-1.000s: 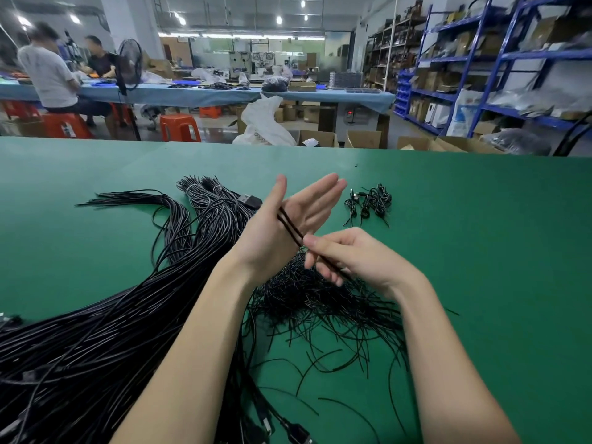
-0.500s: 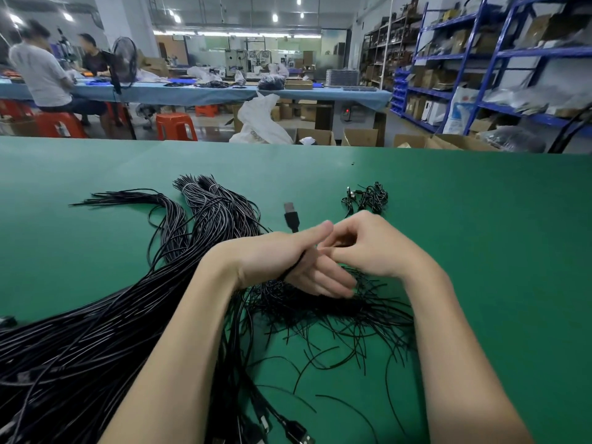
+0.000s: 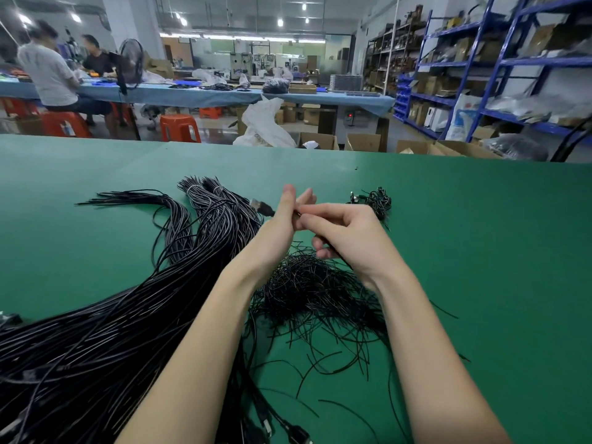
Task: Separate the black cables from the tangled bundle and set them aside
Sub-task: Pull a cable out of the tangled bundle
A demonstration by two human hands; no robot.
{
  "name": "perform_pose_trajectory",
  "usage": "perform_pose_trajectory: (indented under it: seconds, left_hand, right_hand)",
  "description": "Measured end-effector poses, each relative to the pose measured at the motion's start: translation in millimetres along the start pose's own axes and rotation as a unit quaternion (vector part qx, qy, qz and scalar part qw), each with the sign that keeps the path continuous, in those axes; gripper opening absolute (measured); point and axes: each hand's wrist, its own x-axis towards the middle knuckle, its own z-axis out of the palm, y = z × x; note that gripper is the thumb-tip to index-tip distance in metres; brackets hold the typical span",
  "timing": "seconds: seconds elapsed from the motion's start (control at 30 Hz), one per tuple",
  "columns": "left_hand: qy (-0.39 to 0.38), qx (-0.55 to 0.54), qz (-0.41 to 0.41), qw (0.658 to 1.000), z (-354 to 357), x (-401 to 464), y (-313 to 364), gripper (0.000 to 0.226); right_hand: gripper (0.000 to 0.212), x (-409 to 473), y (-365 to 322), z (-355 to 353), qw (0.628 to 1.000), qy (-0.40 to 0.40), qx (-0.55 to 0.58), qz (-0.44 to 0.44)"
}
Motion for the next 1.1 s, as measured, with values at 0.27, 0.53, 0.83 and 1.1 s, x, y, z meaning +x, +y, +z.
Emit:
perform_pose_trajectory:
  seconds: [0.27, 0.53, 0.83, 1.1]
  left_hand:
    - [-0.102, -0.244, 0.041, 0.964, -2.5, -4.1, 8.2, 0.065]
    - [-0.378, -0.136, -0.075, 0.913, -14.0, -31.7, 23.3, 0.074]
    - [-0.362, 0.21, -0.209, 0.884, 14.4, -35.7, 42.2, 0.085]
    - [-0.119, 0.064, -0.078, 0.988, 10.4, -12.9, 16.1, 0.059]
  right_hand:
    - [0.021, -2.7, 32.4, -5.3, 0.981, -0.08, 0.05, 0.168]
    - [0.012, -12.7, 36.5, -37.8, 0.947, -0.168, -0.257, 0.093]
    - [0.029, -4.8, 2.1, -48.8, 0.95, -0.15, -0.264, 0.07]
    - [0.019, 2.7, -0.7, -21.2, 0.952, 0.053, -0.29, -0.088]
